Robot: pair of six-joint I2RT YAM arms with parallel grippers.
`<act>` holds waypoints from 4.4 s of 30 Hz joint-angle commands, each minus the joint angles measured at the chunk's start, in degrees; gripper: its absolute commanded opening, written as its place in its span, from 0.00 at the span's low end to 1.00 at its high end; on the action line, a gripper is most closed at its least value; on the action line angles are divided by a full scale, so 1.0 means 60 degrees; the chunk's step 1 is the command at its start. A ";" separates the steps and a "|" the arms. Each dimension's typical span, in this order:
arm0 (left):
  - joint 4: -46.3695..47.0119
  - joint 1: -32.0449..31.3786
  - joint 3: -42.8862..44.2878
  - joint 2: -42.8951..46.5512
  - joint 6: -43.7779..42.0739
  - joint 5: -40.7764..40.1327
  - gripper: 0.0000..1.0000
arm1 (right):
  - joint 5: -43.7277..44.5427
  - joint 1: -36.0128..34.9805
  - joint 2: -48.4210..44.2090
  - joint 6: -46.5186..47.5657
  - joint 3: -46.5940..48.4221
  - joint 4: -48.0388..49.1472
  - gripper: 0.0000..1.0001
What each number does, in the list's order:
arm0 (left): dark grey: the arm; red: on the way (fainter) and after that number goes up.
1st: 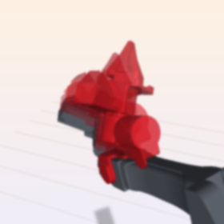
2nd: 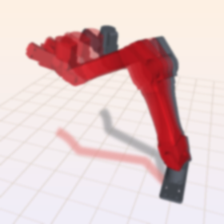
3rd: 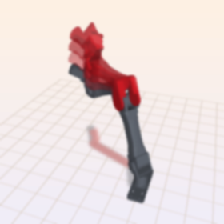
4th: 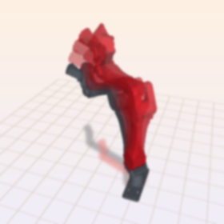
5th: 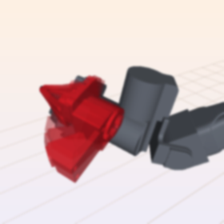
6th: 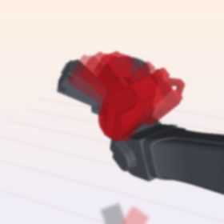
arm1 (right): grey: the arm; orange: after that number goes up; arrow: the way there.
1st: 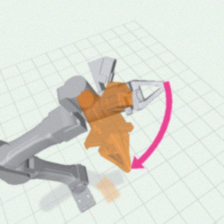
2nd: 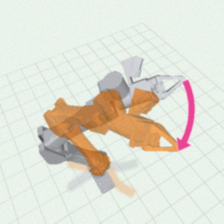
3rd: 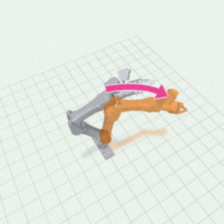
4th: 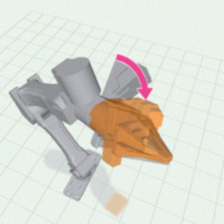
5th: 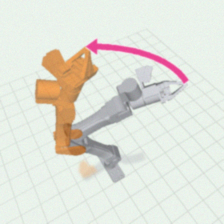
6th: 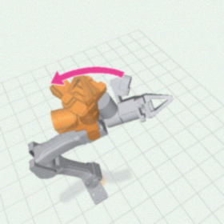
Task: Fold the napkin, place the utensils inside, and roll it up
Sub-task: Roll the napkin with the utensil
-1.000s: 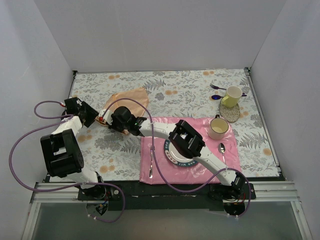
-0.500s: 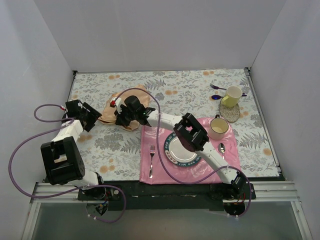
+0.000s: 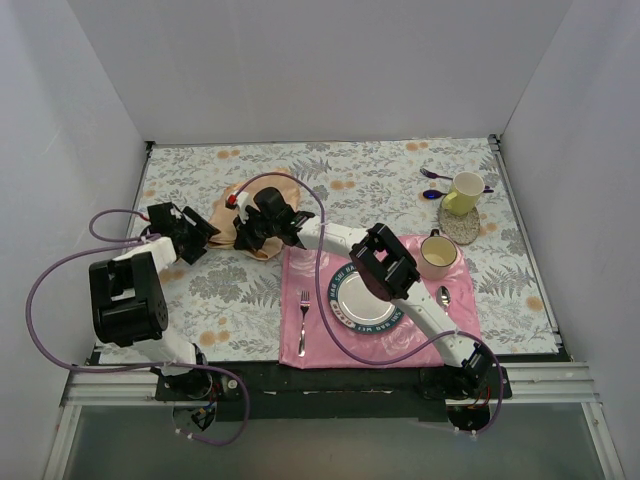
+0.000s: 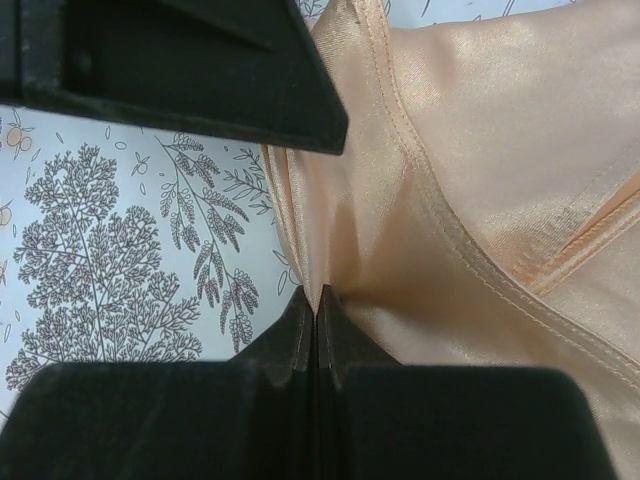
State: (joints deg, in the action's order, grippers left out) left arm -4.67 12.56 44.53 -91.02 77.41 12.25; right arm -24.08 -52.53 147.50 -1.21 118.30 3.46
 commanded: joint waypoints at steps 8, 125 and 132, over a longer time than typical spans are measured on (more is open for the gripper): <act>0.0602 -0.0159 0.0400 -0.1075 -0.0054 -0.0343 0.55 | -0.0367 -0.0019 -0.0047 -0.0032 0.0132 0.0067 0.01; -0.0204 -0.0233 0.0429 -0.0811 0.0253 0.2103 0.09 | -0.0150 0.0128 -0.1248 0.1253 0.0644 -0.3256 0.47; -0.0438 -0.0115 0.0649 -0.0986 0.0165 0.2440 0.04 | 0.2059 -0.0589 -0.1922 0.2528 -0.0218 -0.3303 0.59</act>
State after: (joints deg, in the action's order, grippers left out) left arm -6.04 11.29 46.26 -96.33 79.70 24.49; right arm -21.28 -53.39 141.64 6.81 119.00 -15.14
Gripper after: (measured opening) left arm 0.055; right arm 0.582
